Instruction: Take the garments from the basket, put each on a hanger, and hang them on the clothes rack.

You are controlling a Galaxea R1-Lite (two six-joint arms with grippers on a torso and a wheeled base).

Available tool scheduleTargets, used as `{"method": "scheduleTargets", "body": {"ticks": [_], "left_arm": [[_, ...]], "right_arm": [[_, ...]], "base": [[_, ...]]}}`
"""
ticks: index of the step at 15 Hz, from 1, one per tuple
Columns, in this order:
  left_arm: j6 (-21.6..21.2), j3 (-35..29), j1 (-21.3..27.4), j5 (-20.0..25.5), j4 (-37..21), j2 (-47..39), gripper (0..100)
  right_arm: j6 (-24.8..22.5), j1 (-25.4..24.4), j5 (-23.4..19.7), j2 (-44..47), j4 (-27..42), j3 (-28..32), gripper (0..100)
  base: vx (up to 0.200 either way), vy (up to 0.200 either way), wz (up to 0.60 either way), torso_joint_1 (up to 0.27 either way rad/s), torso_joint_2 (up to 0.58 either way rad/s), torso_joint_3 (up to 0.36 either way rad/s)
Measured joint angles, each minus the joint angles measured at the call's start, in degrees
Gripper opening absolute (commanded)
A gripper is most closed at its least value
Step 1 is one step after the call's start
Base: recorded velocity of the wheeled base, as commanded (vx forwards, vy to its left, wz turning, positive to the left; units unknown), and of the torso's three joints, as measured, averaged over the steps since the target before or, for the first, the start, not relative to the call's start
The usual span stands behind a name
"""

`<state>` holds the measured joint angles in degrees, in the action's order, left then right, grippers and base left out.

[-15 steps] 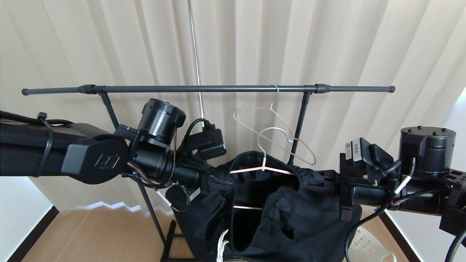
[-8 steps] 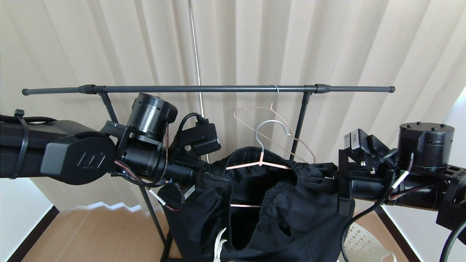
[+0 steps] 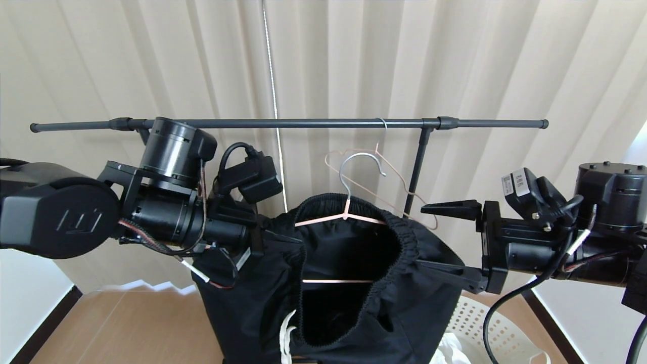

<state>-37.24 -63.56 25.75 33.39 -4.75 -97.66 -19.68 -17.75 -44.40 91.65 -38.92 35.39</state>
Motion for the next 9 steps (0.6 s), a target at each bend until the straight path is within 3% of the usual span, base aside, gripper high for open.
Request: {"method": "scheduleTargets", "body": {"ticks": [9], "left_arm": [[10.15,4.19,-2.24,-5.23,0.05,8.8,0]], "right_arm": [[0.74,2.18,0.52,-0.28,0.06,1.49,100]], "base": [[0.0,0.0,0.0,0.0,0.0,0.0]]}}
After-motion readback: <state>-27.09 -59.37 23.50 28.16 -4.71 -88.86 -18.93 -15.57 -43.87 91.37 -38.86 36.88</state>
